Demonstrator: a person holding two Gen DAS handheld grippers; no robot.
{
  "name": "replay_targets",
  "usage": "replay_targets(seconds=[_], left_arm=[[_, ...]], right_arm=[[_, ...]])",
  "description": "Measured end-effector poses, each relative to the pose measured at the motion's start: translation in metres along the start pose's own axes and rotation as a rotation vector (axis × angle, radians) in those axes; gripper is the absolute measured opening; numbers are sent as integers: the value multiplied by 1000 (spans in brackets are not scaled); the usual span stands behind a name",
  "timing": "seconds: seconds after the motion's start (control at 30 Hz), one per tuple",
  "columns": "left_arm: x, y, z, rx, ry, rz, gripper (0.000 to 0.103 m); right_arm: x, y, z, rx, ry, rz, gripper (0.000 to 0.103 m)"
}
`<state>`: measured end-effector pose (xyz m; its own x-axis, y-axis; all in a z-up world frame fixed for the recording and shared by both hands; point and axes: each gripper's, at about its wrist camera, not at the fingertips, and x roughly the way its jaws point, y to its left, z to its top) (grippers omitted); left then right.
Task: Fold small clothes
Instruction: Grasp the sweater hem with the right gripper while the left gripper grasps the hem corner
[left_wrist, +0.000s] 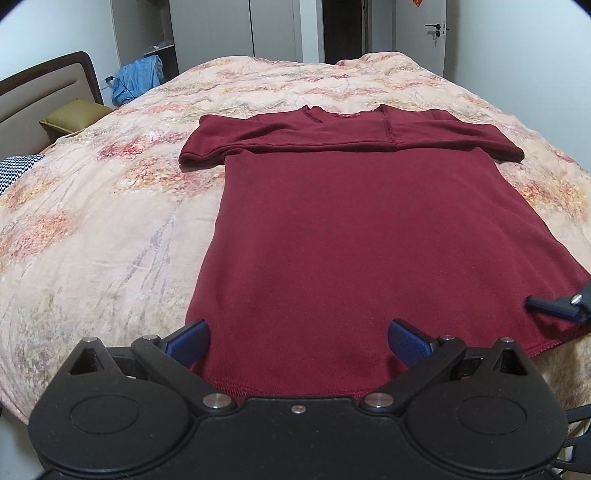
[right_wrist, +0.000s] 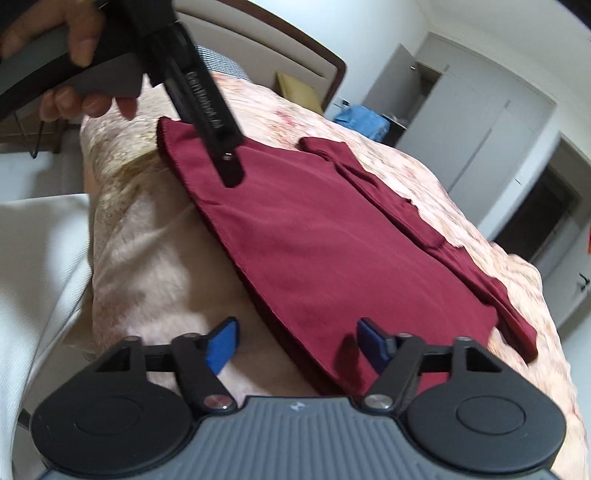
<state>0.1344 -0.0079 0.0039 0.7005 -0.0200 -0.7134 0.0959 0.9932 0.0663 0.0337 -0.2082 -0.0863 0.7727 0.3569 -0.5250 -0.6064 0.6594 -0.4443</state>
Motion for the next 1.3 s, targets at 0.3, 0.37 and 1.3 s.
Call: replay_targets(seconds=[0.3, 0.37, 1.3], left_arm=[[2, 8, 4, -9, -7, 11, 102], [-3, 13, 5, -26, -34, 2, 102], [2, -35, -29, 357, -193, -22, 102]], right_arm=[[13, -41, 22, 187, 13, 166, 18], [21, -64, 27, 300, 42, 240, 15], [67, -157, 20, 707, 157, 458, 15]])
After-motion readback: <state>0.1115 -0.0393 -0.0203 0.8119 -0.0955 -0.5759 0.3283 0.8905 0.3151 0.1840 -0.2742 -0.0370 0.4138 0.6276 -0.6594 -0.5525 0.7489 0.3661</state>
